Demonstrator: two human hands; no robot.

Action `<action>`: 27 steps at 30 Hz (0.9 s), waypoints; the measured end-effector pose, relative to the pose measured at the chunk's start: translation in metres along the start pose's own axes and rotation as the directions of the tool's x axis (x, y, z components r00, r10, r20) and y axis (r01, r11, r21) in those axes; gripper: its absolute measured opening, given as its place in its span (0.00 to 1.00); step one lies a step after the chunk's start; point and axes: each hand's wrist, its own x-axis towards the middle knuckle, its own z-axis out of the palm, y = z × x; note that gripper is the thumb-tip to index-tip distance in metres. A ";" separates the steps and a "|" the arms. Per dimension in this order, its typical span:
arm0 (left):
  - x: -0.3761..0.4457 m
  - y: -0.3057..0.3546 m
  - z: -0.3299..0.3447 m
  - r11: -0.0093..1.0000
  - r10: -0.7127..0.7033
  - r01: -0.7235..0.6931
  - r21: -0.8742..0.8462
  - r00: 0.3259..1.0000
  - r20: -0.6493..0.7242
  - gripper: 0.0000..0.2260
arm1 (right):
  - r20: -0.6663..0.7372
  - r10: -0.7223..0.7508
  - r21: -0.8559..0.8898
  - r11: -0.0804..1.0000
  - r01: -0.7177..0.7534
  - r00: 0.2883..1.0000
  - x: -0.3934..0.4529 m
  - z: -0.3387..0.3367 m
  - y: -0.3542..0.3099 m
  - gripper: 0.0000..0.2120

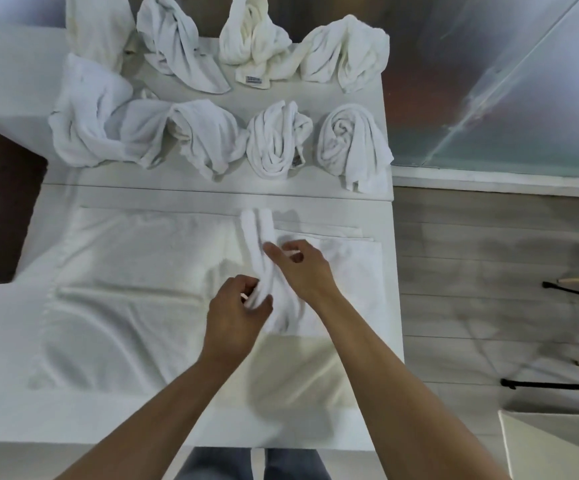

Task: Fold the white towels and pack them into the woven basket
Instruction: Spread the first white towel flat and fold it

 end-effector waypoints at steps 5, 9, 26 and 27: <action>-0.023 0.024 0.028 0.986 0.164 -0.162 -0.034 0.983 0.081 0.08 | -0.117 -0.049 -0.067 0.997 0.041 0.992 0.003 -0.018 -0.008 0.09; -0.037 0.033 0.049 0.943 0.330 -0.331 -0.024 0.927 0.179 0.12 | -0.229 -0.084 -0.032 0.996 0.079 0.970 -0.002 -0.054 0.015 0.04; -0.027 -0.011 0.078 0.811 0.175 -0.468 0.352 0.767 0.617 0.25 | -0.548 -0.132 -0.313 0.948 -0.057 0.826 0.006 -0.090 0.131 0.19; -0.026 -0.012 0.078 0.823 0.207 -0.469 0.320 0.772 0.600 0.23 | -0.546 -0.262 -0.444 0.896 -0.009 0.796 0.001 -0.086 0.131 0.20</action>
